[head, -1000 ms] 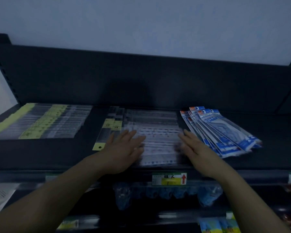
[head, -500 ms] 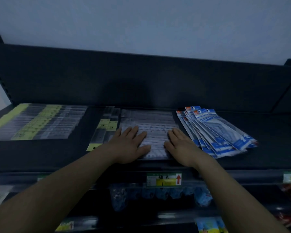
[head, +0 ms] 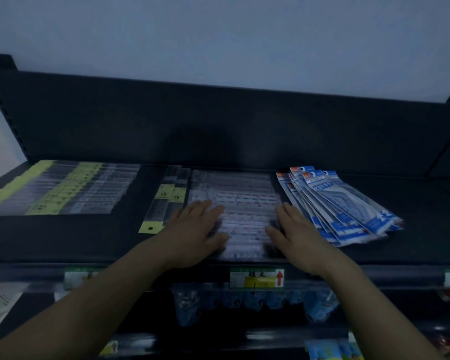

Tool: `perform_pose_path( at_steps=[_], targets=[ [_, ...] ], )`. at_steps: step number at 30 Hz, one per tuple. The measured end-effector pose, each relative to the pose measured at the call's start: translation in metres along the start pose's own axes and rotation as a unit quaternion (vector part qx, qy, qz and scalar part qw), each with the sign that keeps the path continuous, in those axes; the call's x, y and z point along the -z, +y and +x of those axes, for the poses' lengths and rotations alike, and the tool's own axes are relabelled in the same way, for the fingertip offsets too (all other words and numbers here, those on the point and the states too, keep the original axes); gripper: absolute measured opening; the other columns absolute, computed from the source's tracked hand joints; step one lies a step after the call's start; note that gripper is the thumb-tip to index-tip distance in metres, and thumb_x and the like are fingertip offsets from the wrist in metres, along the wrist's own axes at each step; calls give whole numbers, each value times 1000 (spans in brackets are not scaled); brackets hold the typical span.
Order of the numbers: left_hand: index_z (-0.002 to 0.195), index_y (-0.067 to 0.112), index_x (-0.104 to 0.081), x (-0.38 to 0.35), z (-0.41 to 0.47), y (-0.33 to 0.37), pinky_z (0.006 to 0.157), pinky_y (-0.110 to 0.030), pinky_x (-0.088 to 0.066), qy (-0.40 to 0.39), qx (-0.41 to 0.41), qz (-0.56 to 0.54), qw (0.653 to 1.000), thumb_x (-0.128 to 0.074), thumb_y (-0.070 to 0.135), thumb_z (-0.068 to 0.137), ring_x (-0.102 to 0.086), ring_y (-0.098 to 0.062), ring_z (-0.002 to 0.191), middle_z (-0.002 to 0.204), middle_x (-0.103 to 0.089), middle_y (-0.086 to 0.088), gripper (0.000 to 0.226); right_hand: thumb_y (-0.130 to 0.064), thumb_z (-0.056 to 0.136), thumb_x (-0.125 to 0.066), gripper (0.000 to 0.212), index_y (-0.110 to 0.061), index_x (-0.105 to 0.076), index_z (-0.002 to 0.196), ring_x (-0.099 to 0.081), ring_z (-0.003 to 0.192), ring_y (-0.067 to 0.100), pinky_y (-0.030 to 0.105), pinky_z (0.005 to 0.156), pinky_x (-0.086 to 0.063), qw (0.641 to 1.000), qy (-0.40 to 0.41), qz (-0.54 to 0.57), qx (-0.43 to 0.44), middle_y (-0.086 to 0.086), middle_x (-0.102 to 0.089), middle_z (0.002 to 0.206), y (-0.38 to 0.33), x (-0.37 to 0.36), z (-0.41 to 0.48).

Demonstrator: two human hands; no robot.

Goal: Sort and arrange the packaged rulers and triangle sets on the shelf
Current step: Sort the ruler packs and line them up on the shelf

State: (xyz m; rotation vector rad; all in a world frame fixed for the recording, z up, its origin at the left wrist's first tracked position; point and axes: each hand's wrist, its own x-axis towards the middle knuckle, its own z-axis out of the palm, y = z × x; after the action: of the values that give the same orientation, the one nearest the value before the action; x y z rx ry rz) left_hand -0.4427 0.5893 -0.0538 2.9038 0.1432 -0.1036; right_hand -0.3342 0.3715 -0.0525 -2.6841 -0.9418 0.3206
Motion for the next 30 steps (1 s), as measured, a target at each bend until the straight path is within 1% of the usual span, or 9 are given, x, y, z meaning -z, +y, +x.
perform_pose_path(
  at_steps=[3, 5, 9, 11, 16, 19, 22, 26, 30],
  targets=[
    [142, 19, -41, 10, -2, -16, 104, -30, -33, 157, 60, -102, 980, -43, 41, 97, -42, -23, 130, 147, -42, -6, 50, -46, 99, -31, 65, -16, -8, 152, 6, 147, 15, 32, 120, -3, 998, 42, 42, 17, 3, 3, 161, -17, 3, 3],
    [130, 12, -54, 20, -2, -36, 91, -32, -42, 214, 140, -93, 962, -48, 34, 95, -53, -27, 115, 132, -55, -11, 42, -44, 100, -34, 63, -17, -11, 152, 5, 147, 16, 32, 119, -5, 998, 32, 44, 35, 3, 1, 161, -33, 1, 8],
    [98, 8, -59, 31, 2, -69, 70, -31, -41, 173, 249, -50, 952, -55, 46, 89, -56, -28, 95, 103, -61, -13, 39, -33, 102, -33, 55, -15, -16, 152, 4, 147, 18, 29, 117, -3, 996, 9, 37, 77, 5, 0, 161, -70, -9, 29],
    [96, 10, -56, 32, 10, -75, 76, -34, -43, 133, 272, -53, 952, -57, 57, 82, -55, -30, 101, 107, -59, -14, 49, -27, 103, -32, 52, -13, -19, 151, 0, 148, 19, 30, 117, -5, 995, 2, 46, 85, 5, -3, 161, -87, -14, 43],
    [136, 16, -42, 35, 26, -81, 104, -42, -32, 71, 281, -50, 956, -58, 69, 75, -30, -34, 132, 142, -34, -14, 82, -15, 102, -32, 40, -3, -41, 140, -24, 140, 22, 20, 106, -15, 995, 2, 56, 79, 11, -28, 152, -119, -16, 70],
    [132, 17, -45, 37, 28, -98, 103, -39, -35, 68, 269, -96, 956, -62, 57, 81, -34, -33, 129, 140, -37, -14, 67, -14, 102, -32, 40, -7, -44, 139, -24, 140, 23, 22, 107, -15, 997, 7, 34, 76, 12, -29, 153, -131, -18, 82],
    [115, 14, -54, 40, 30, -111, 89, -32, -43, 68, 255, -123, 957, -64, 51, 82, -47, -28, 116, 132, -48, -14, 51, -17, 102, -31, 42, -15, -41, 143, -13, 145, 23, 31, 116, -11, 997, -3, 1, 83, 9, -21, 157, -136, -28, 95],
    [132, 12, -43, 44, 36, -102, 100, -38, -39, 36, 254, -93, 962, -64, 67, 71, -36, -30, 125, 136, -36, -13, 85, -15, 102, -33, 43, -20, -38, 144, -7, 147, 23, 33, 118, -7, 997, 4, 24, 75, 6, -17, 158, -141, -37, 96],
    [136, 12, -39, 47, 50, -98, 99, -39, -38, -6, 270, -88, 959, -69, 44, 78, -34, -32, 126, 138, -32, -14, 73, -12, 101, -37, 41, -19, -42, 142, -17, 144, 19, 21, 113, -7, 996, 21, 69, 58, 5, -22, 156, -138, -41, 94]
  ],
)
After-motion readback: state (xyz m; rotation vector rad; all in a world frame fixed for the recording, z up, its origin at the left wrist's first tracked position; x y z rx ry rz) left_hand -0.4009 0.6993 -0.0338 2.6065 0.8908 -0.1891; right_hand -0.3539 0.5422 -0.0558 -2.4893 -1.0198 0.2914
